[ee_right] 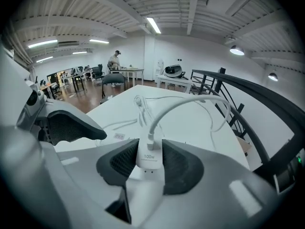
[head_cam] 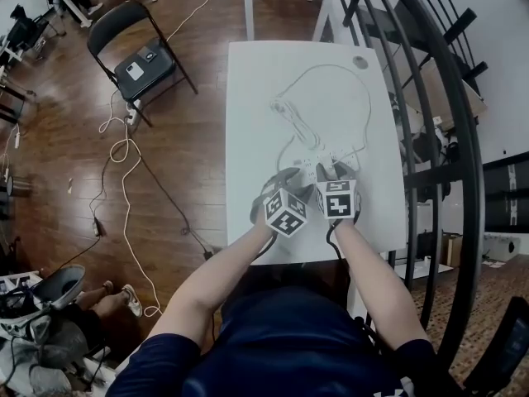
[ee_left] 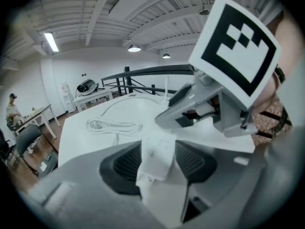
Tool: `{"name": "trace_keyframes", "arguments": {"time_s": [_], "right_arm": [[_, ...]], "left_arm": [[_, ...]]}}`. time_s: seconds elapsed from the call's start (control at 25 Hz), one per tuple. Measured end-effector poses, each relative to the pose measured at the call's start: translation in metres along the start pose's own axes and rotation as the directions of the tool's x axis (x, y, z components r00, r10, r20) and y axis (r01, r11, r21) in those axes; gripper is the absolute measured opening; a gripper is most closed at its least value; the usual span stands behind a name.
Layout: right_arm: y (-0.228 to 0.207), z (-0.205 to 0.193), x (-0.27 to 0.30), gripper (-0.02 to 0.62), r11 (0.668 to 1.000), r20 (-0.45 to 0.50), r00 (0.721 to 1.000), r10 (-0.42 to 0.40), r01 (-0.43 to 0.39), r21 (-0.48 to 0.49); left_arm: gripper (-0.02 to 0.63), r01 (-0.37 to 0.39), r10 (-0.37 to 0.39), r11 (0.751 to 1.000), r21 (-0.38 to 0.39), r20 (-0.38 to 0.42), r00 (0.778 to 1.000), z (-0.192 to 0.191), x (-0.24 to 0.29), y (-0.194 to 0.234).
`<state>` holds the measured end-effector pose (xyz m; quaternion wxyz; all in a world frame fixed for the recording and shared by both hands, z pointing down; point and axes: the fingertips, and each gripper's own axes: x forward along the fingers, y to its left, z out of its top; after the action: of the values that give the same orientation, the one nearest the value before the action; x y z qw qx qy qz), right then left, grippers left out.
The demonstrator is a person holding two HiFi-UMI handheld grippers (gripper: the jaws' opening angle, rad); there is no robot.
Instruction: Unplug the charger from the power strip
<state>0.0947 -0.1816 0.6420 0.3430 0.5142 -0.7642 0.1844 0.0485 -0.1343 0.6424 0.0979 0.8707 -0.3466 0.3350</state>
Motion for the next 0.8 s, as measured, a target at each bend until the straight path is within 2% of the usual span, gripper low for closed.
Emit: {"name": "trace_keyframes", "arguments": {"time_s": [0.28, 0.44, 0.72, 0.8], "right_arm": [[0.003, -0.018, -0.023, 0.144, 0.992, 0.000, 0.999, 0.052, -0.052, 0.113], [0.010, -0.032, -0.038, 0.143, 0.991, -0.014, 0.997, 0.080, -0.078, 0.111], [0.024, -0.047, -0.053, 0.143, 0.989, -0.021, 0.994, 0.105, -0.103, 0.109], [0.025, -0.049, -0.055, 0.143, 0.989, -0.019, 0.994, 0.106, -0.103, 0.109]], "left_arm": [[0.218, 0.018, -0.019, 0.999, 0.028, 0.037, 0.999, 0.005, -0.015, -0.007], [0.218, 0.052, -0.056, 0.995, 0.085, 0.041, 0.998, 0.010, -0.014, -0.023], [0.183, 0.127, -0.125, 0.986, 0.110, -0.029, 0.992, -0.011, -0.006, -0.053], [0.183, 0.151, -0.146, 0.985, 0.089, -0.052, 0.988, -0.020, -0.004, -0.058]]}}
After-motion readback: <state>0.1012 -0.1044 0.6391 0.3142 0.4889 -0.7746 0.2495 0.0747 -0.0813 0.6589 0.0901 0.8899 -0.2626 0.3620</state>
